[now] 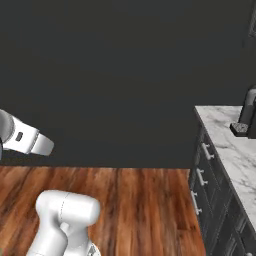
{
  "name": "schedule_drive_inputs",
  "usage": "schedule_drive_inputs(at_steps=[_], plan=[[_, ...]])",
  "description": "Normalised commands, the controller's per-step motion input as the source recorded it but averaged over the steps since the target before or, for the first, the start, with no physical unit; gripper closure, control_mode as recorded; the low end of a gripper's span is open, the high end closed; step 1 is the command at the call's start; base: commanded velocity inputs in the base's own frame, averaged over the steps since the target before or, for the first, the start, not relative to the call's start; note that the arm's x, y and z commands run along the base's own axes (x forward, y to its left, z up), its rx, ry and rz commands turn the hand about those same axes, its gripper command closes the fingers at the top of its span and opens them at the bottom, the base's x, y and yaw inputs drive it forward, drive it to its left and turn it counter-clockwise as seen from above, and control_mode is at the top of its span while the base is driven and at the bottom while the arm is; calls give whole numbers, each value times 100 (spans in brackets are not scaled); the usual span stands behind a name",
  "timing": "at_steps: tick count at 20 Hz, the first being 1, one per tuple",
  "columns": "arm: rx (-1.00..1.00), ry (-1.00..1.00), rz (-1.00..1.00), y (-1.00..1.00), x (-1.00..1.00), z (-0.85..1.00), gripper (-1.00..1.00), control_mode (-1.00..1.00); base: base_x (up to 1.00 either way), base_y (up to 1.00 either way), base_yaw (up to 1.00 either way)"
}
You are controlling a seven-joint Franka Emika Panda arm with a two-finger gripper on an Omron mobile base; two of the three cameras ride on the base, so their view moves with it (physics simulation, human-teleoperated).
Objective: Move the drinks to the dining counter.
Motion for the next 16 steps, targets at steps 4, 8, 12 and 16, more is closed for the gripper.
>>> schedule_drive_inputs(at_steps=[4, 8, 12, 16], plan=[[0, 0, 0, 0, 0, 0, -100, 100, -22, -46, -59], [0, 0, 0, 0, 0, 0, -100, 100, -16, -45, -57], [0, 0, 0, 0, 0, 0, -100, 100, -13, -43, -56], [0, 0, 0, 0, 0, 0, -100, 100, -16, -43, -55]])
